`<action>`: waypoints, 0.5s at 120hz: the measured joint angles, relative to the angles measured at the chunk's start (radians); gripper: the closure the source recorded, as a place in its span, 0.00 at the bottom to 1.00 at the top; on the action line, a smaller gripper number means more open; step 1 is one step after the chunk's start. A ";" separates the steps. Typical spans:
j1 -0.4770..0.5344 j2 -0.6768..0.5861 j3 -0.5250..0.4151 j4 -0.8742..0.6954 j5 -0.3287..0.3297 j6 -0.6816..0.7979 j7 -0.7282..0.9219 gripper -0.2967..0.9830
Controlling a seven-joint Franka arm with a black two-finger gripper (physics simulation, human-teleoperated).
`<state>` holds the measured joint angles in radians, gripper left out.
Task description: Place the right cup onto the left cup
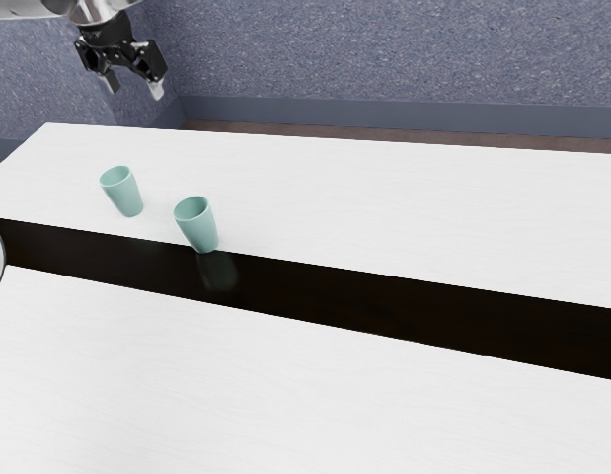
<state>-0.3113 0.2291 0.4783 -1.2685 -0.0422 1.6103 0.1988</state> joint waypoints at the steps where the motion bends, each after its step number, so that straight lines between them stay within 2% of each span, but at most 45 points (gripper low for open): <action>1: -0.004 0.000 0.000 -0.001 0.000 -0.001 0.001 0.24; 27: -0.046 0.000 -0.003 -0.059 -0.006 0.003 0.003 0.24; 40: -0.063 -0.034 -0.036 -0.184 -0.015 0.047 -0.045 0.25; 60: -0.066 -0.094 -0.057 -0.462 -0.028 0.189 -0.154 0.25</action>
<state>-0.3772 0.1347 0.4214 -1.7303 -0.0704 1.7996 0.0452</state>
